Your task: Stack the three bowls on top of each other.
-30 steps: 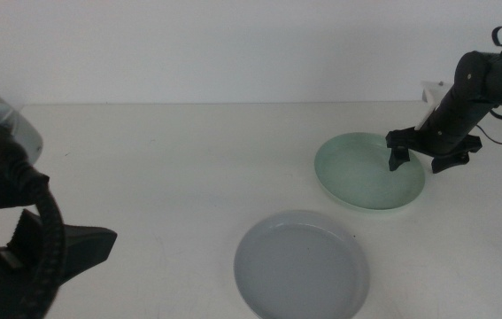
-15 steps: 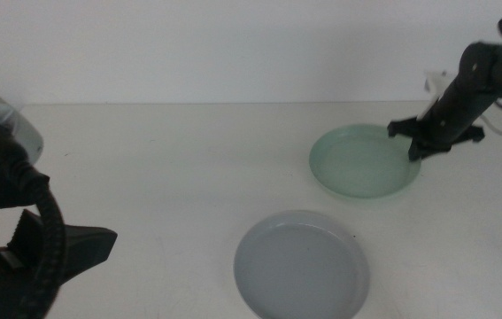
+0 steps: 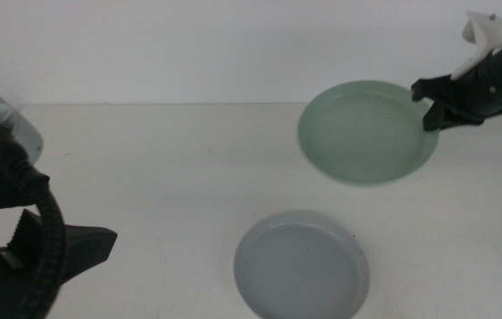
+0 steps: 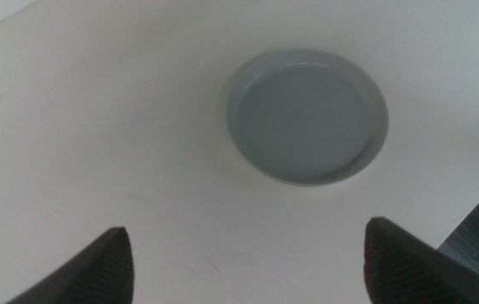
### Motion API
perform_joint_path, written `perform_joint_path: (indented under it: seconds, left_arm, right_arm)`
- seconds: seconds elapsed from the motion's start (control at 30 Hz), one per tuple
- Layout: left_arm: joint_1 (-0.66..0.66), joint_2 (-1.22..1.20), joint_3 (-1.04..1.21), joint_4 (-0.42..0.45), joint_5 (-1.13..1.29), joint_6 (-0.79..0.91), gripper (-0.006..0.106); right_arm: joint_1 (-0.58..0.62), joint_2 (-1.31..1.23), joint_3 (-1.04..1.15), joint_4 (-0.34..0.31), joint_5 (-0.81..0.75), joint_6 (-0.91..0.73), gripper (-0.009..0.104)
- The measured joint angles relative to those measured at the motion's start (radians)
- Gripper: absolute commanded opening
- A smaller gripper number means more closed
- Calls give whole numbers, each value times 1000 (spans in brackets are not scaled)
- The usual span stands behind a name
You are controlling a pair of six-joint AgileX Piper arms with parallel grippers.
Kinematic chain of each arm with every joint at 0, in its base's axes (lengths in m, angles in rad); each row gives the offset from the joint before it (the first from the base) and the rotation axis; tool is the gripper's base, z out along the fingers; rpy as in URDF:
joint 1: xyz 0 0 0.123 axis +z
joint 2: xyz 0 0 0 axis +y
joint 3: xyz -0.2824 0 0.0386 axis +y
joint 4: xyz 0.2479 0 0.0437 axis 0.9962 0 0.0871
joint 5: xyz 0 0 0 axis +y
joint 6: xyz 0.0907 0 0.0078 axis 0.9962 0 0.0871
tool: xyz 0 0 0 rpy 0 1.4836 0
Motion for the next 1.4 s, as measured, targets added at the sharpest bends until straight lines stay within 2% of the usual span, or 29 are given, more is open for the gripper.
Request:
perform_joint_path:
  seconds: [0.13, 0.53, 0.83, 1.4]
  left_arm:
    - [0, 0, 0, 0, 0, 0, 105]
    - [0, 0, 0, 0, 0, 0, 105]
    - [0, 0, 0, 0, 0, 0, 105]
    - [0, 0, 0, 0, 0, 0, 105]
  right_arm:
    - [59, -92, 145, 55, -34, -31, -1]
    - [226, -118, 406, 108, -185, -40, -1]
    - [273, -118, 489, 117, -314, -43, -1]
    - [332, -43, 499, 140, -368, -77, -1]
